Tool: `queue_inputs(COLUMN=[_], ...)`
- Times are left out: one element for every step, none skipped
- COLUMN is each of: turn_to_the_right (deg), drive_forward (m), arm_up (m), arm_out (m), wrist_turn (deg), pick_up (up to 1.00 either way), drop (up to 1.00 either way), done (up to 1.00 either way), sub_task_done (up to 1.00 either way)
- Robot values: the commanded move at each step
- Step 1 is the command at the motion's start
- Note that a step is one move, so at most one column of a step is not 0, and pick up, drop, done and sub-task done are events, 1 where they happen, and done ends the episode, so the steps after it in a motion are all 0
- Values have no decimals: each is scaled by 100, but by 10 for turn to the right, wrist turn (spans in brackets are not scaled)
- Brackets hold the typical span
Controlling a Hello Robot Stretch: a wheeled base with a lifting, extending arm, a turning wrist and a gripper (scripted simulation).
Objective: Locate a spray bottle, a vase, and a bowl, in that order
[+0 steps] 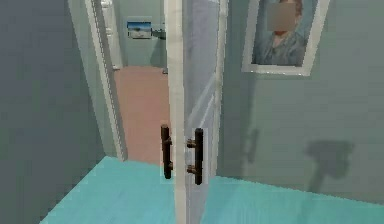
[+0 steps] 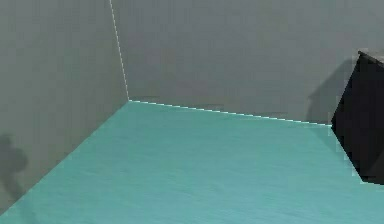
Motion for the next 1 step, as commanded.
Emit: queue_inputs(turn_to_the_right=[-450], drive_forward=[0], arm_up=[0], arm_out=[0], wrist_turn=[0], pick_up=[0], drop=[0], done=[0], sub_task_done=[0])
